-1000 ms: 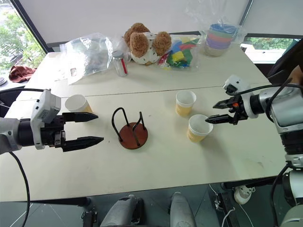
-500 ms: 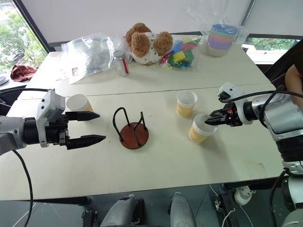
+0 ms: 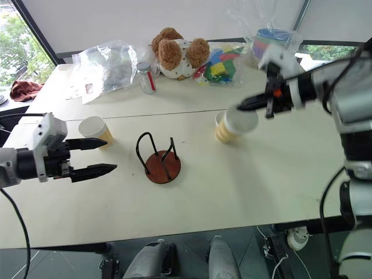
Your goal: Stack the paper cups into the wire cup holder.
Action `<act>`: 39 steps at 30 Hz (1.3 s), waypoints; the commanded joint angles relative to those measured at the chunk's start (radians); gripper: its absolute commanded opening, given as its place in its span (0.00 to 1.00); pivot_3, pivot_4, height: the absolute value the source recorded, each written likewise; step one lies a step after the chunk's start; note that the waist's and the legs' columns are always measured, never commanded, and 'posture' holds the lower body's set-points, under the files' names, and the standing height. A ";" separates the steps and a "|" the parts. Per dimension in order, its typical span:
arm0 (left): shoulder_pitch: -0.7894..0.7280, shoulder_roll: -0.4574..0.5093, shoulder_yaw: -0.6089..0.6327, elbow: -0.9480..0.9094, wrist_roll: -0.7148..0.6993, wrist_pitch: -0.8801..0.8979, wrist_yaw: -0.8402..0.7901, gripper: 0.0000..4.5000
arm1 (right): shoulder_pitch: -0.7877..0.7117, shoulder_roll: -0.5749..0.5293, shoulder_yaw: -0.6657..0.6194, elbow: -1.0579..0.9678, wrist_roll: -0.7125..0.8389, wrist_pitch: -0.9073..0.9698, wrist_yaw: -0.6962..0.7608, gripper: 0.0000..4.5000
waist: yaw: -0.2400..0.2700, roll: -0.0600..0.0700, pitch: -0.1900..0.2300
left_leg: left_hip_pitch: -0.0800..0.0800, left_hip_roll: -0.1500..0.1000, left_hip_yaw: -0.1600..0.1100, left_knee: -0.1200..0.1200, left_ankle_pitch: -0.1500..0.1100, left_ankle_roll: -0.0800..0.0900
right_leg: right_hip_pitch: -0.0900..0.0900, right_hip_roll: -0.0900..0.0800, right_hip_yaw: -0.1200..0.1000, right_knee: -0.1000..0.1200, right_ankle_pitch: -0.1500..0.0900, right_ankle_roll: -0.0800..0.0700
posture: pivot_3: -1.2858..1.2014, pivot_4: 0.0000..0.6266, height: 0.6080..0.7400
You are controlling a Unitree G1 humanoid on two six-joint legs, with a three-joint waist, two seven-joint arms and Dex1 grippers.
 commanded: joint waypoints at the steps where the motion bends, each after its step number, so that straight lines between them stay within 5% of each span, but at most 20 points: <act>1: 0.017 0.008 0.067 -0.017 0.005 -0.014 -0.005 1.00 | -0.148 0.065 0.018 0.106 -0.011 -0.097 0.090 0.01 | 0.002 0.000 0.000 | 0.000 0.000 0.000 0.000 0.000 0.000 | 0.000 0.000 0.000 0.000 0.000 0.000 | 0.52 0.24 1.00; 10: 0.060 -0.027 0.085 -0.077 -0.010 0.000 0.029 1.00 | -0.311 0.323 0.139 0.280 0.171 -0.132 0.154 0.01 | -0.001 -0.001 0.000 | 0.000 0.000 -0.001 0.000 0.000 -0.001 | 0.000 -0.003 0.000 0.001 0.000 0.000 | 0.52 0.24 1.00; 21: 0.051 -0.051 0.062 -0.086 -0.003 -0.015 0.049 1.00 | -0.435 0.543 0.315 0.587 0.107 -0.325 0.154 0.01 | -0.004 -0.001 0.000 | -0.001 -0.001 -0.001 -0.001 0.003 -0.006 | -0.003 -0.003 0.000 0.003 0.000 0.000 | 0.52 0.24 1.00; 39: 0.035 -0.087 0.035 -0.092 0.006 -0.021 0.090 1.00 | -0.435 0.601 0.530 0.679 0.144 -0.383 0.154 0.01 | -0.003 -0.001 0.000 | -0.001 -0.002 -0.002 -0.001 0.003 -0.007 | -0.003 -0.002 0.000 0.003 0.000 0.000 | 0.52 0.24 1.00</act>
